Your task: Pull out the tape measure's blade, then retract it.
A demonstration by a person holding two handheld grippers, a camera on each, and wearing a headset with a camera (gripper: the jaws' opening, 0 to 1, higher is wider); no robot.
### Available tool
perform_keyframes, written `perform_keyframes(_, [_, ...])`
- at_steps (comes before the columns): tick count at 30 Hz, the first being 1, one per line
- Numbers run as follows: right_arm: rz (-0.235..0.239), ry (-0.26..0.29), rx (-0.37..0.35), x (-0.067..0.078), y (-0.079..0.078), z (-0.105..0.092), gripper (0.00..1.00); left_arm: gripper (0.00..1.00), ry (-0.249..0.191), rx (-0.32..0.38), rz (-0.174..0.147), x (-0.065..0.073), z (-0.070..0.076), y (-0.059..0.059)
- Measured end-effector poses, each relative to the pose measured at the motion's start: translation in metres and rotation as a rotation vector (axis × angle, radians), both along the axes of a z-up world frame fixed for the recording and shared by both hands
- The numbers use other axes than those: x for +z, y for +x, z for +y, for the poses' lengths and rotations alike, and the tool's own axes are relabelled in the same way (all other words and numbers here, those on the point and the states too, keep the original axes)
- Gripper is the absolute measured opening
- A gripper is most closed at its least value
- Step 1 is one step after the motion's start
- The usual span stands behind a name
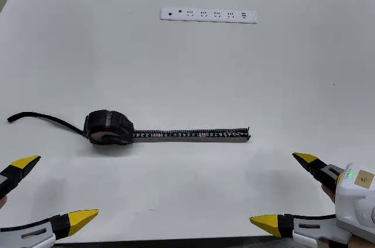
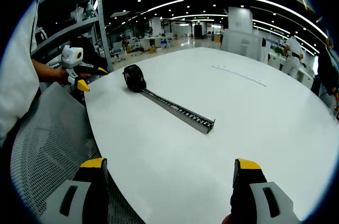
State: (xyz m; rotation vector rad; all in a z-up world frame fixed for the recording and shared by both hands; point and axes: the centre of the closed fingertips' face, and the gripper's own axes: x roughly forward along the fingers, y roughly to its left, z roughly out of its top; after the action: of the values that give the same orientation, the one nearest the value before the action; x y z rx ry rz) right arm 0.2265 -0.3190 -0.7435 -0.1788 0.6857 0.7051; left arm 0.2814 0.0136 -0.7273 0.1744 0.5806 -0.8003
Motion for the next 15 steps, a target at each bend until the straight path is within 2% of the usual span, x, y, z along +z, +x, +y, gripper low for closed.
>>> perform_keyframes(9, [0.002,-0.004,0.013,0.0007,0.0,0.0017,0.98,0.9,-0.005,0.005,0.012,-0.0016,-0.0001,-0.0029])
perform_keyframes(15, [0.011,-0.008,0.023,-0.0019,-0.0017,0.0028,0.98,0.91,0.007,0.0,0.02,-0.0038,0.0003,-0.0043])
